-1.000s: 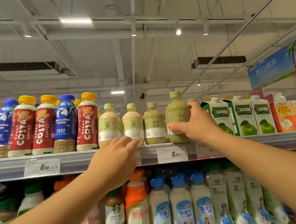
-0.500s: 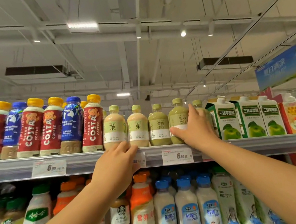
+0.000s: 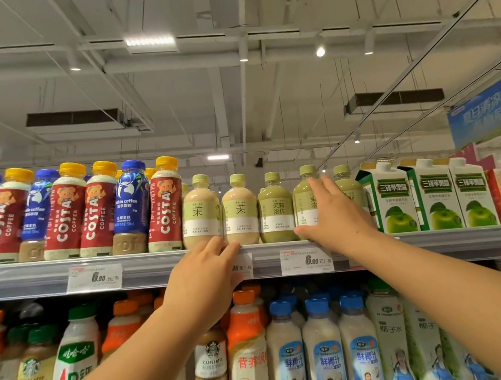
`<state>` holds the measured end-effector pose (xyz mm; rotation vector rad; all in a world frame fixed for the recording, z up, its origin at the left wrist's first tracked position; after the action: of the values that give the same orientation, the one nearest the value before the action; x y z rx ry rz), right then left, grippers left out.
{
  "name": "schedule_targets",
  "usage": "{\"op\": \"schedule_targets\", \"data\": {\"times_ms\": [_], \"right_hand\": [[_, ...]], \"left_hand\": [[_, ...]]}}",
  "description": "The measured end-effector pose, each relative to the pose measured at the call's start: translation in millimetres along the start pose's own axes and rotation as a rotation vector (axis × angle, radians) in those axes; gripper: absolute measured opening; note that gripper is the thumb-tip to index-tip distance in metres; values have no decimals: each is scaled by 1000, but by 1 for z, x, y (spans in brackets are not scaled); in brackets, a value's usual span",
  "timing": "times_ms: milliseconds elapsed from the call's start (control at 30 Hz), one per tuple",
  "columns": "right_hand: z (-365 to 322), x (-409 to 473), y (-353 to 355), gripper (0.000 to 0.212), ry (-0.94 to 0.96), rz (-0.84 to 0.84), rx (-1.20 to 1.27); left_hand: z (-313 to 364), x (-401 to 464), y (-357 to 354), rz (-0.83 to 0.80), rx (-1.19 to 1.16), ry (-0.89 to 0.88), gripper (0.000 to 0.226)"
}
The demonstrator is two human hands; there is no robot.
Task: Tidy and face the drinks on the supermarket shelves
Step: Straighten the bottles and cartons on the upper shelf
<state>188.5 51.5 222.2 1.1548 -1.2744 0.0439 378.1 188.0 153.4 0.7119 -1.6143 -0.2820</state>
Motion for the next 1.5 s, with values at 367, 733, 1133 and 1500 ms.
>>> {"op": "schedule_targets", "data": {"times_ms": [367, 733, 1133, 1500], "right_hand": [[6, 12, -7, 93, 19, -69, -15], [3, -5, -9, 74, -21, -54, 71], [18, -238, -154, 58, 250, -503, 165], [24, -257, -183, 67, 226, -492, 115]], "left_hand": [[1, -1, -3, 9, 9, 24, 57], [10, -5, -3, 11, -6, 105, 53], [34, -208, -85, -581, 83, 297, 63], [44, -224, -89, -736, 82, 379, 78]]}}
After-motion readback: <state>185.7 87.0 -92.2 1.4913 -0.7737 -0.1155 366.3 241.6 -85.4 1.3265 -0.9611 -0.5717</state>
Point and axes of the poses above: each hand's wrist, its own x-axis towards the middle knuckle, its own y-axis out of the back of the hand, z = x × y, the point moved 1 cm from there along x, towards the middle knuckle, and after that the axes turned 5 degrees about -z, right-handed, at the moved point
